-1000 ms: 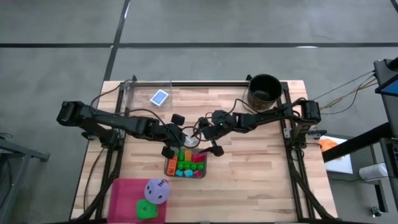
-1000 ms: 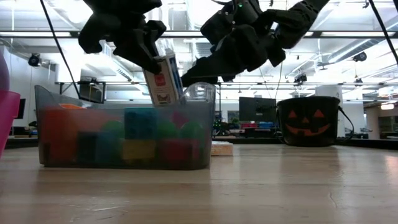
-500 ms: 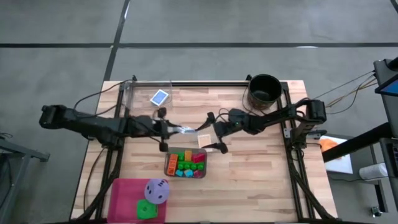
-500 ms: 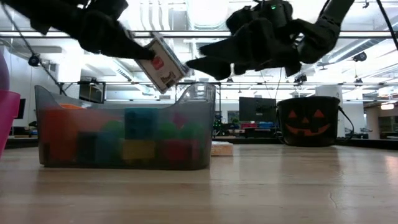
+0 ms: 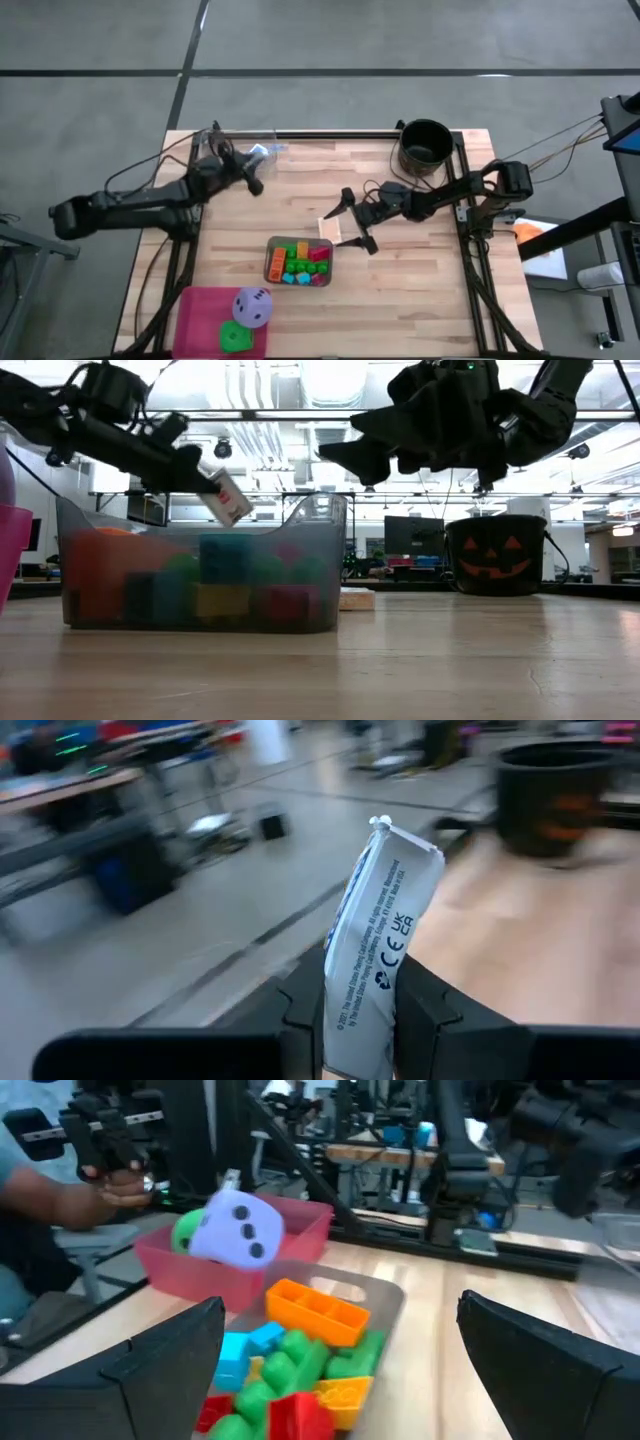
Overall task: Pick & Place Toys
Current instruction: Put the white playing card into the transparent bin
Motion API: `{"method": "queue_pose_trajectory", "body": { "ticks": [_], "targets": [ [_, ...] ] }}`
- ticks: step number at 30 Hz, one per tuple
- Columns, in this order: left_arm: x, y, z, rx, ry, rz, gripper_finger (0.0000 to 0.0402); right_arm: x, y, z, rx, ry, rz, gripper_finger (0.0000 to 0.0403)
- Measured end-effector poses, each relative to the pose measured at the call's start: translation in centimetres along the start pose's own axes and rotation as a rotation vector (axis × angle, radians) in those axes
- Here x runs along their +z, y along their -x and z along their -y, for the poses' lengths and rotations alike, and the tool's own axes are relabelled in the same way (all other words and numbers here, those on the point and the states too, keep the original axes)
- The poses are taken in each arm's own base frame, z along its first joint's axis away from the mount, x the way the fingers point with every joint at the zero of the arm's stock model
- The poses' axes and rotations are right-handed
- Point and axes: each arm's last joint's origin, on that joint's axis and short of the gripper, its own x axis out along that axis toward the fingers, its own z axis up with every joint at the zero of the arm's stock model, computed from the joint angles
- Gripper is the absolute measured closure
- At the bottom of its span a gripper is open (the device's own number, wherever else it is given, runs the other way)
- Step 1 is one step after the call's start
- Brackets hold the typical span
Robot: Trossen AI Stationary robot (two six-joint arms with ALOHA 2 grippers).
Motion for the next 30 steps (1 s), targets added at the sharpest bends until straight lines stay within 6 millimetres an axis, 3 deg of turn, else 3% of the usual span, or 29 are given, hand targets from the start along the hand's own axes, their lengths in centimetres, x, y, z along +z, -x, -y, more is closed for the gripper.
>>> {"method": "queue_pose_trajectory", "body": {
  "ticks": [8,21,30],
  "targets": [
    [-1.5,-1.0,-3.9,0.202,0.079,-0.108,0.0335,0.0,0.0,0.0,-0.007,0.002,0.000,0.0007],
    [-4.1,-2.2,-4.0,0.235,0.112,-0.300,0.0334,0.0,0.0,0.0,-0.007,0.002,-0.004,0.0007],
    [-4.3,-2.3,-4.1,0.266,0.110,-0.312,0.0221,-0.2,0.0,0.1,-0.011,-0.005,-0.020,0.0007]
  ]
}}
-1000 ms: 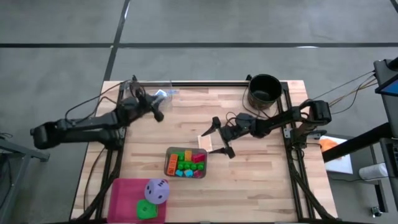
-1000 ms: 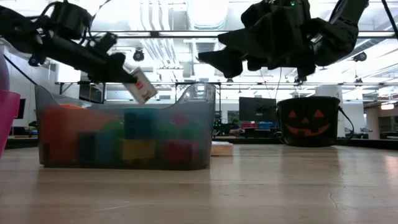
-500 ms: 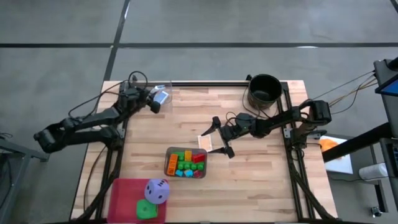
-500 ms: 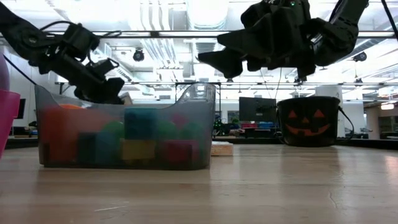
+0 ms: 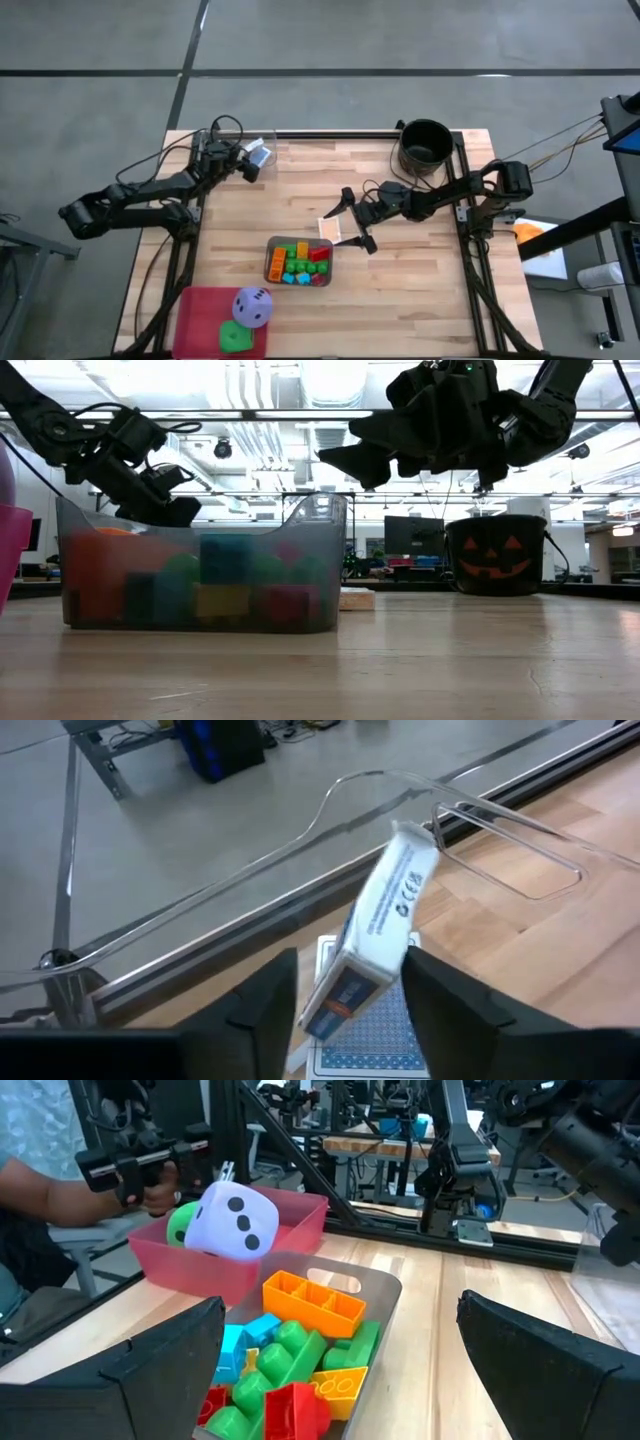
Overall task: Pick & Place Toys
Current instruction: Put the white playing card into the transparent bin, then put the yellow playing card into the transparent bin
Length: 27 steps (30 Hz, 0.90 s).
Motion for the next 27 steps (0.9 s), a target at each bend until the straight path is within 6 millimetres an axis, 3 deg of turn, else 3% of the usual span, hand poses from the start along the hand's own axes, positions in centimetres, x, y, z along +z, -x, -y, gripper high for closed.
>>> {"method": "queue_pose_trajectory", "body": {
  "ticks": [8,15,27],
  "targets": [
    [0.0,0.0,0.0,0.010,0.010,0.000,0.0159,-0.1,0.0,0.0,-0.003,-0.001,-0.004,0.0007],
    [0.3,0.1,0.0,-0.010,0.018,0.025,0.0138,-0.2,0.0,0.0,-0.006,-0.002,-0.007,0.0007],
    [2.4,3.0,0.2,-0.393,0.038,0.219,0.0137,-0.2,0.0,0.0,-0.014,-0.005,-0.013,0.0007]
  ]
}}
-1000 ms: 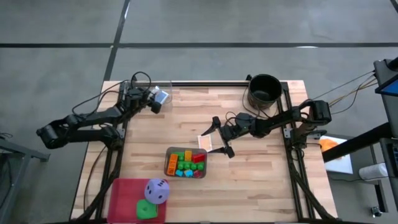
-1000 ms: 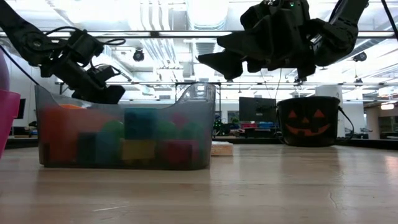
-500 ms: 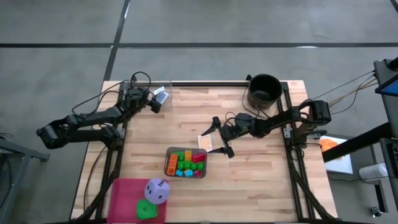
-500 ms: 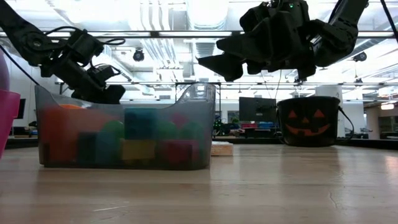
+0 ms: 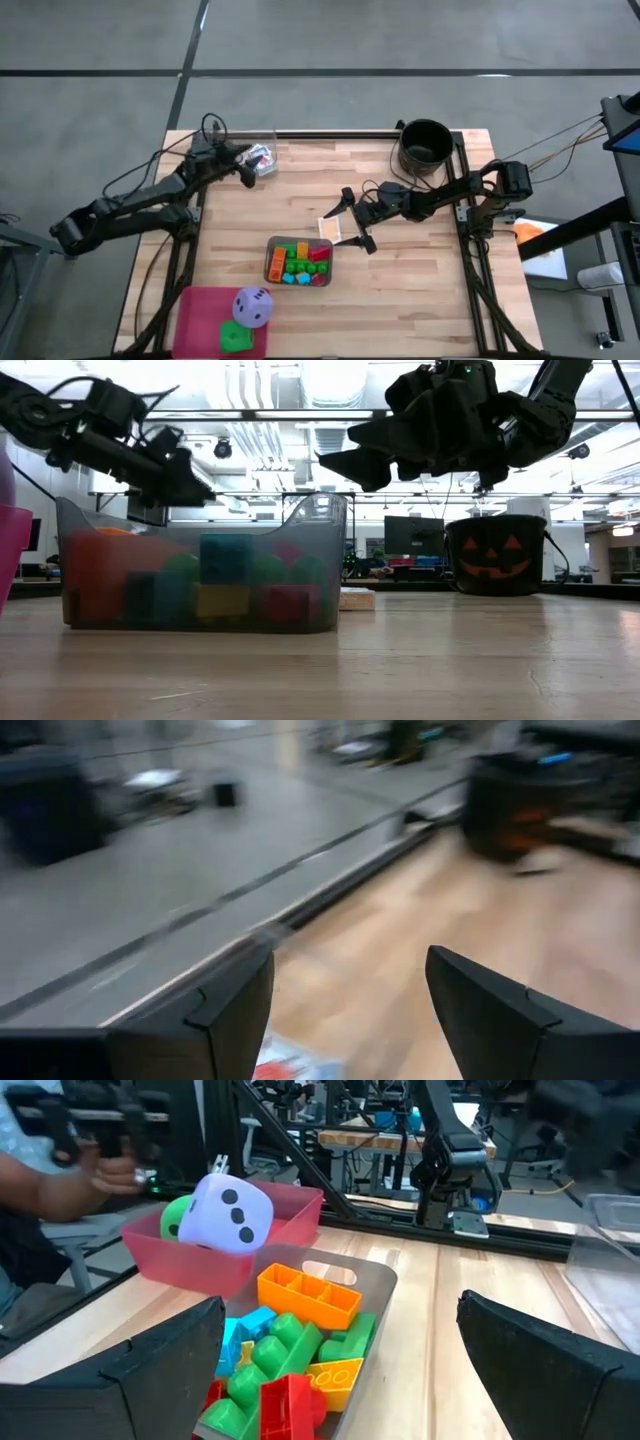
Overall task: Pick & Place Toys
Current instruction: Put the yellow playing card into the transparent bin
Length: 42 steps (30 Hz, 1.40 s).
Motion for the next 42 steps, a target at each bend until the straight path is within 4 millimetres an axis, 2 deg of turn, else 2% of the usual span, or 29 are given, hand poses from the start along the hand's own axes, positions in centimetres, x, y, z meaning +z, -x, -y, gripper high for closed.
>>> {"method": "queue_pose_trajectory", "body": {
  "ticks": [7,11,17,24,33,42],
  "targets": [
    [0.8,0.8,1.5,-0.364,-0.012,0.069,0.0137,-0.9,-0.1,0.3,-0.082,-0.038,-0.106,0.0007],
    [0.9,0.9,2.2,-0.449,-0.010,0.067,0.0137,-1.4,-0.3,0.5,-0.136,-0.080,-0.228,0.0007],
    [0.8,1.0,2.9,-0.487,-0.009,0.060,0.0137,-2.0,-0.6,0.1,-0.219,-0.146,-0.335,0.0007],
    [0.8,1.0,2.9,-0.489,-0.008,0.057,0.0137,-3.4,-1.0,-2.0,-0.363,-0.156,-0.470,0.0007],
    [0.7,0.9,2.9,-0.474,-0.007,0.055,0.0137,-6.0,-2.0,-4.5,-0.500,-0.128,-0.562,0.0007],
    [0.7,0.9,2.9,-0.474,-0.007,0.055,0.0137,-7.0,-2.0,-4.2,-0.696,-0.094,-0.576,0.0007]
  ]
}}
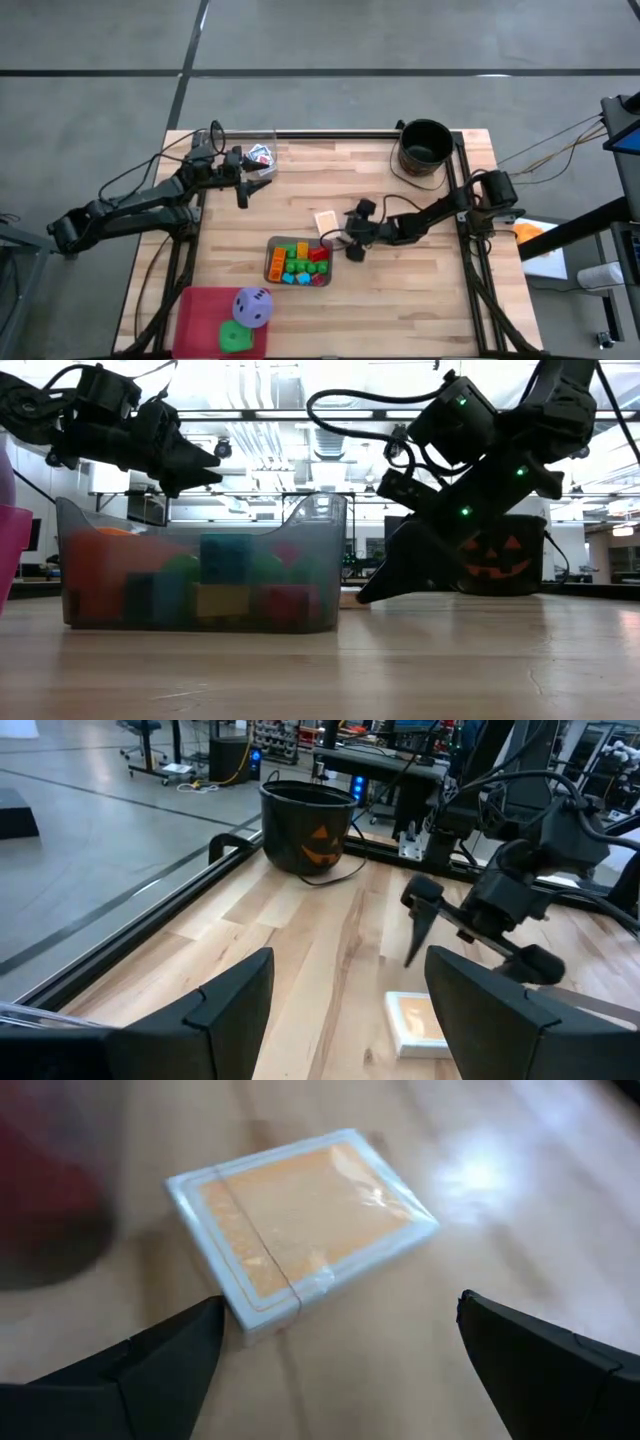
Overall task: Pick & Place Toys
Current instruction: Put the yellow playing card into the transparent bin
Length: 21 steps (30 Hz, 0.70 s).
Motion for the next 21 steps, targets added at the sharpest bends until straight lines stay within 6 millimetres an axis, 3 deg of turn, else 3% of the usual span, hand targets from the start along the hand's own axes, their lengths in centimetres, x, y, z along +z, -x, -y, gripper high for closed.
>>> {"method": "queue_pose_trajectory", "body": {
  "ticks": [8,14,17,21],
  "targets": [
    [0.0,0.0,0.0,0.004,0.000,0.000,0.0137,0.9,-0.6,1.5,-0.200,-0.008,-0.006,0.0007],
    [0.0,0.0,-0.1,0.019,0.000,0.001,0.0137,2.0,-1.7,4.4,-0.402,-0.053,-0.023,0.0007],
    [0.0,0.0,-0.1,0.019,0.000,0.001,0.0137,2.3,-2.1,5.5,-0.398,-0.071,-0.039,0.0007],
    [0.0,0.0,-0.1,0.019,-0.005,0.001,0.0137,2.5,-2.3,5.2,-0.261,-0.061,-0.055,0.0007]
  ]
}}
